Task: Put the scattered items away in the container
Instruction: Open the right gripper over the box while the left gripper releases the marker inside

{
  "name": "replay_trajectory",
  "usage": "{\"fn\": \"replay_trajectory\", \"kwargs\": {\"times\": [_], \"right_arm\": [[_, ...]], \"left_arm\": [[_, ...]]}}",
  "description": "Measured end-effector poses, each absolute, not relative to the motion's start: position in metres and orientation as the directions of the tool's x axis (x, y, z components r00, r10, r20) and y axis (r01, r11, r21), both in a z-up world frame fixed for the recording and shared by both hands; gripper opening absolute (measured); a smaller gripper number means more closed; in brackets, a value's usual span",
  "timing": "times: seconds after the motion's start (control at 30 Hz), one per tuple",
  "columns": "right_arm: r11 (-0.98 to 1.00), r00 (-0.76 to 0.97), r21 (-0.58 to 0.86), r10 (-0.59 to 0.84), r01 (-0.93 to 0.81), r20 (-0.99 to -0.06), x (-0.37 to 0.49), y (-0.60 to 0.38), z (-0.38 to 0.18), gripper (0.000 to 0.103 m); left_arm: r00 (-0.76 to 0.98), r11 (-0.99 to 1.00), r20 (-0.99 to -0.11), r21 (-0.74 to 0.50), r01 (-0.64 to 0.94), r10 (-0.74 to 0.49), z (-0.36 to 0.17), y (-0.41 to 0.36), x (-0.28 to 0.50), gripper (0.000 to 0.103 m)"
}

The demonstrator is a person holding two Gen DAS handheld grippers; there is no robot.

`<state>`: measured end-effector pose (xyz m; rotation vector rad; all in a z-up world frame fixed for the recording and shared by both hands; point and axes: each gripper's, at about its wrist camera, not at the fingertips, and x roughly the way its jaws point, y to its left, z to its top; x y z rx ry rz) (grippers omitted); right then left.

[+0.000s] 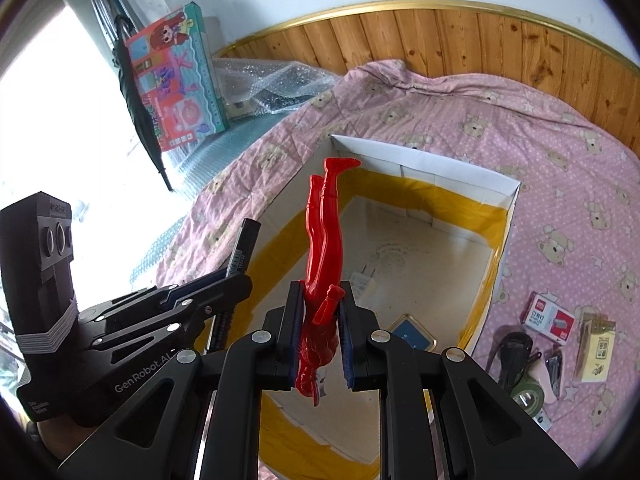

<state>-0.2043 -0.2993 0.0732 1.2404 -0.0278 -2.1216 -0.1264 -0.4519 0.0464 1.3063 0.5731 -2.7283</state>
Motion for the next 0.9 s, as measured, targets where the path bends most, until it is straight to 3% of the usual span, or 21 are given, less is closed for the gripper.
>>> {"fn": "replay_trajectory", "kwargs": {"times": [0.4,0.47,0.5,0.57,0.9], "right_arm": [[-0.805,-0.328,0.315,-0.515,0.503,-0.792,-0.24,-0.311,0.054,0.018],[-0.817,-0.336,0.307,-0.501,0.489,-0.798,-0.248,-0.311,0.048,0.042],[-0.823,-0.338,0.31,-0.497,0.476,-0.799,-0.251,-0.309,0.046,0.042],[-0.824,-0.331,0.328,-0.504,0.462,-0.798,-0.251,-0.302,0.044,0.042],[-0.827,-0.302,0.384,-0.521,0.41,-0.798,-0.233,-0.277,0.039,0.042]], "left_arm": [[-0.587,-0.929,-0.799,-0.304,0.213,0.127,0.02,-0.459,-0.154,0.016],[-0.555,-0.931,-0.826,-0.274,0.242,0.099,0.009,-0.464,-0.16,0.032],[-0.552,-0.923,-0.828,-0.284,0.261,0.099,0.006,-0.468,-0.158,0.041],[-0.585,-0.907,-0.8,-0.336,0.253,0.134,0.01,-0.474,-0.149,0.042],[-0.592,-0.884,-0.793,-0.372,0.284,0.144,0.021,-0.48,-0.124,0.042]]}}
